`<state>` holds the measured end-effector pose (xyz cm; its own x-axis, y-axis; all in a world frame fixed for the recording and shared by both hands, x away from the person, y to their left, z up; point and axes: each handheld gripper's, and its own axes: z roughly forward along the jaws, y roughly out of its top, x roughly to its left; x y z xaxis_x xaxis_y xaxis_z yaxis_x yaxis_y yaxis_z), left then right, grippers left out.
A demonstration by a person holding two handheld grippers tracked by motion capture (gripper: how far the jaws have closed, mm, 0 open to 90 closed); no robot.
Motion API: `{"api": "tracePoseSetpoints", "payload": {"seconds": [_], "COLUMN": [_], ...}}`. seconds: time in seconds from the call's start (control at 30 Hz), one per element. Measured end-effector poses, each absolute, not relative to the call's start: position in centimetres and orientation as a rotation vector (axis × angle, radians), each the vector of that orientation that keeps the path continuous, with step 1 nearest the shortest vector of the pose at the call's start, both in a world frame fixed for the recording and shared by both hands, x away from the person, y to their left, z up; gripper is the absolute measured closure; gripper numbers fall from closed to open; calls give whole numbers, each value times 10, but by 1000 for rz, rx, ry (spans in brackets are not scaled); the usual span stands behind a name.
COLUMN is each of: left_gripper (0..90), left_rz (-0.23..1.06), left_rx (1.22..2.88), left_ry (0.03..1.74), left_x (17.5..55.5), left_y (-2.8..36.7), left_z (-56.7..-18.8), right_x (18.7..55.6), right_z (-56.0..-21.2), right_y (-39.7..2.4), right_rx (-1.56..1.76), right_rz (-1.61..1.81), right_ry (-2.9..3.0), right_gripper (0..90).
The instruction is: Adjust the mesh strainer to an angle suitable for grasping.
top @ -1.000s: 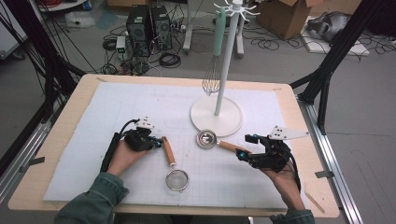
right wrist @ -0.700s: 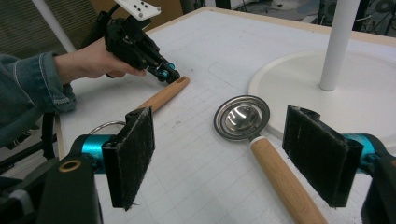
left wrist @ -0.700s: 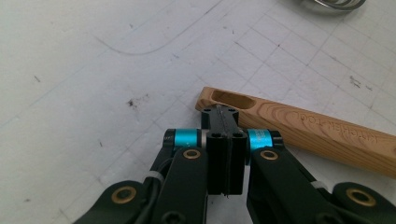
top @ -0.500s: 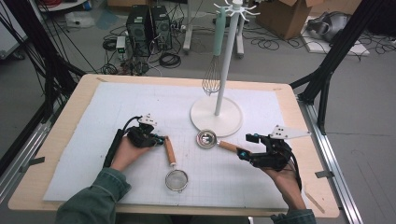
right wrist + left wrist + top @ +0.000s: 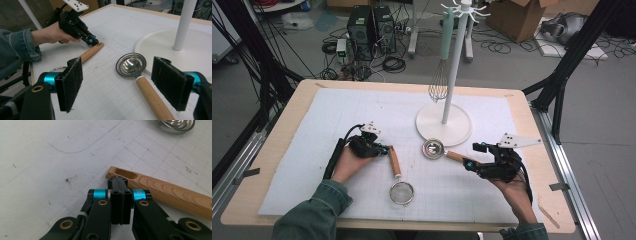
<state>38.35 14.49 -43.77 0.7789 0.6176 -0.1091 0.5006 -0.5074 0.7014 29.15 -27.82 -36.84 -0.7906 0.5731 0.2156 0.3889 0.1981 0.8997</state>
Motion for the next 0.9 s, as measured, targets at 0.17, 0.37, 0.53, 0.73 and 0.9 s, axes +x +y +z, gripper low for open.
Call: {"api": "tracePoseSetpoints", "payload": {"seconds": [0.17,0.37,0.53,0.73,0.9], "left_gripper": [896,896,896,896,896], "left_rz": [203,191,182,168,163], "left_rx": [2229,2251,2260,2271,2278], "left_ry": [821,782,769,729,715], "left_x": [384,386,386,387,385], "left_y": [139,126,119,105,99], "left_z": [-436,-436,-435,-433,-434], "right_x": [292,292,292,293,294], "right_z": [-369,-370,-372,-372,-373], "right_y": [-277,-277,-278,-276,-276], "right_rx": [934,942,947,931,943], "right_rz": [1642,1637,1636,1637,1637], "right_ry": [2303,2308,2309,2308,2312], "right_gripper": [244,246,247,247,247]}}
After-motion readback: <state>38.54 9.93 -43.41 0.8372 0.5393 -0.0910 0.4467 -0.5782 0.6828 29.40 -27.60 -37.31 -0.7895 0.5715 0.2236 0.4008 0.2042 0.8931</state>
